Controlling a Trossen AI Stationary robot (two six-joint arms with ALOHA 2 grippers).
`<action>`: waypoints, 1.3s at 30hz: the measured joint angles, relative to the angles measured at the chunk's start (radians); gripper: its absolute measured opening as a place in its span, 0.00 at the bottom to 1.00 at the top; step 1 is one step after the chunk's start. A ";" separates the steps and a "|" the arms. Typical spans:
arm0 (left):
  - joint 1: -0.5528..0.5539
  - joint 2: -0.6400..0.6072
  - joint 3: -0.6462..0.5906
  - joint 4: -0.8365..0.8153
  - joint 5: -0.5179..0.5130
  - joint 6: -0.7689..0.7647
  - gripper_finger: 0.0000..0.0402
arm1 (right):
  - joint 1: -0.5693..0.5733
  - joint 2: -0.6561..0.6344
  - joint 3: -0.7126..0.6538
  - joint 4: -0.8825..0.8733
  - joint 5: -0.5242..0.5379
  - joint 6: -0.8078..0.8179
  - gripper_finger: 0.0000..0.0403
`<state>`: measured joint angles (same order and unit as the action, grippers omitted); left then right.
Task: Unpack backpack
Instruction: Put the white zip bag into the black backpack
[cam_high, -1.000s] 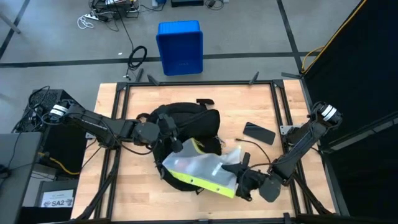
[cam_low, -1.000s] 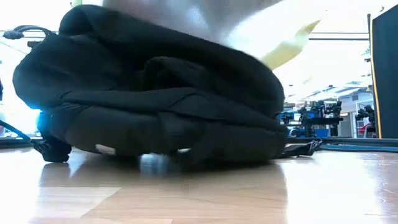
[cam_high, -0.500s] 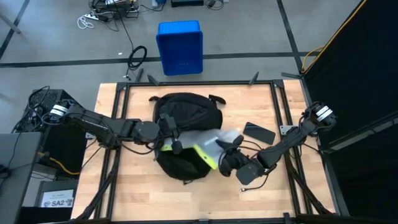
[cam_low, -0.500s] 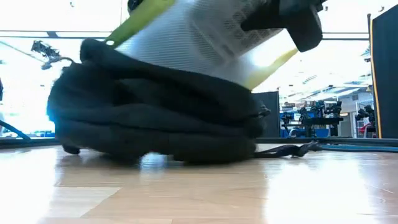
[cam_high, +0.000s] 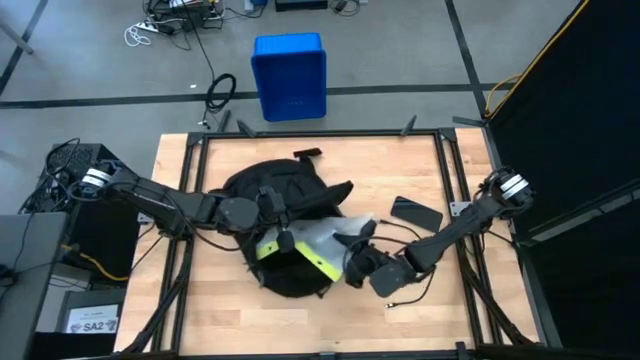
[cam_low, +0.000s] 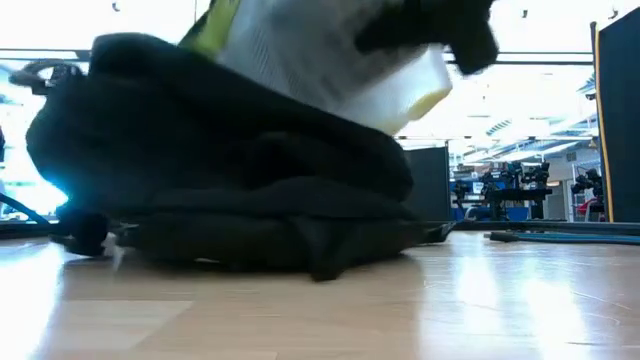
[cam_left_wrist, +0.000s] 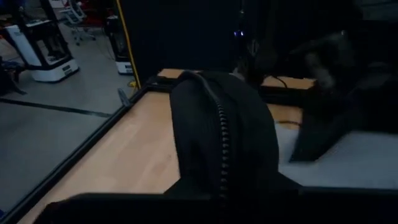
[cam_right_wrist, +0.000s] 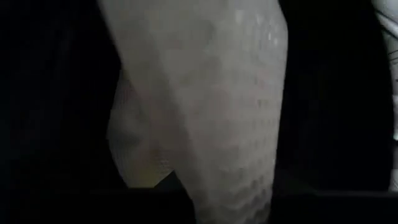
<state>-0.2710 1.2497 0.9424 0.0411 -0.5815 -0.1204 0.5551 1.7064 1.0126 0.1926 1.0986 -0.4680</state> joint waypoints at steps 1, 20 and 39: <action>0.000 0.008 0.000 -0.004 0.005 0.000 0.00 | -0.006 0.019 0.000 -0.002 -0.013 0.001 0.04; -0.030 -0.033 0.123 -0.260 0.008 0.221 0.31 | -0.024 0.034 -0.002 -0.004 -0.056 0.031 0.04; -0.459 0.016 0.311 -0.477 -0.206 0.195 0.51 | -0.038 0.035 -0.002 -0.002 -0.104 0.068 0.04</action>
<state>-0.7297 1.2657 1.2530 -0.4364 -0.7875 0.0749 0.5170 1.7412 1.0107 0.1903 0.9943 -0.4000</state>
